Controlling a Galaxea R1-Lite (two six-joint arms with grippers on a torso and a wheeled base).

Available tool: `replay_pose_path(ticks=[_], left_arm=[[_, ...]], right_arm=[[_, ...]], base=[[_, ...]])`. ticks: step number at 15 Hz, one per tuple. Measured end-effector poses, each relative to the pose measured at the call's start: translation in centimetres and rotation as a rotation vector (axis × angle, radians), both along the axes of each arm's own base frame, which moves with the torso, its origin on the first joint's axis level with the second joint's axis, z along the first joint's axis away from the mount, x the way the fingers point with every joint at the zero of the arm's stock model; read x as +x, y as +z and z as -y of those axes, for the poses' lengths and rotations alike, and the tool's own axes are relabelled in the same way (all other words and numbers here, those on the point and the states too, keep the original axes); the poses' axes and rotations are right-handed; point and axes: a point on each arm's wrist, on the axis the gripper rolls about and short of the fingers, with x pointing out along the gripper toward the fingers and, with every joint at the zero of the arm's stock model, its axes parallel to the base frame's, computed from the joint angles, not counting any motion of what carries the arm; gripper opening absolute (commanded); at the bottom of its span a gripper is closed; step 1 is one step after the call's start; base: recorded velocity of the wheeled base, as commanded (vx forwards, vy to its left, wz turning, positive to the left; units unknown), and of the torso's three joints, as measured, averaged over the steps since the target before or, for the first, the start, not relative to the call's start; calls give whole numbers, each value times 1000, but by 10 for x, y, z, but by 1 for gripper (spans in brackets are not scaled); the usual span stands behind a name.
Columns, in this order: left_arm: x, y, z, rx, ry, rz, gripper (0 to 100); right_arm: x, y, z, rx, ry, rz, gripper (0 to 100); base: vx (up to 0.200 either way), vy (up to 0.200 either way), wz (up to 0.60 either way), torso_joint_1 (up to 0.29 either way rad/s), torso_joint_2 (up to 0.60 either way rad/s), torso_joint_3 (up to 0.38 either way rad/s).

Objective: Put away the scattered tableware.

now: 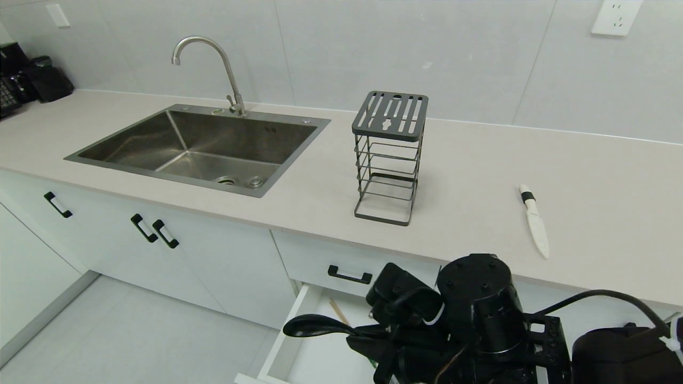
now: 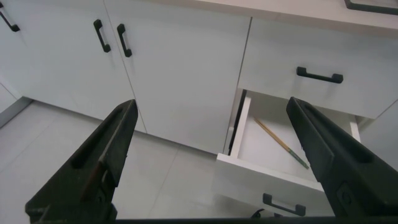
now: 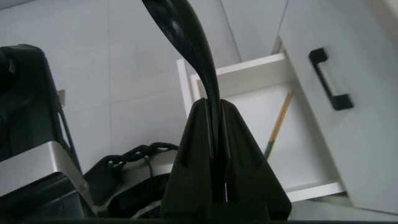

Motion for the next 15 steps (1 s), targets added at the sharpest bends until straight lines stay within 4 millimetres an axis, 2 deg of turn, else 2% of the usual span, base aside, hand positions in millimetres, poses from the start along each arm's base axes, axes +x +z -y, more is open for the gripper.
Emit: replay_pose_path(ticks=[3, 6, 10, 15], left_arm=[[0, 0, 0, 0, 0, 0, 100], [0, 0, 0, 0, 0, 0, 100], [0, 0, 0, 0, 0, 0, 100], [0, 0, 0, 0, 0, 0, 100]], right_arm=[[-6, -5, -7, -15, 15, -5, 0], [-5, 0, -13, -16, -42, 39, 0], [0, -4, -14, -115, -35, 166, 0], [-2, -15, -20, -167, -34, 153, 0]], base=[[0, 0, 0, 0, 0, 0], [0, 0, 0, 0, 0, 0], [0, 0, 0, 0, 0, 0], [0, 0, 0, 0, 0, 0]])
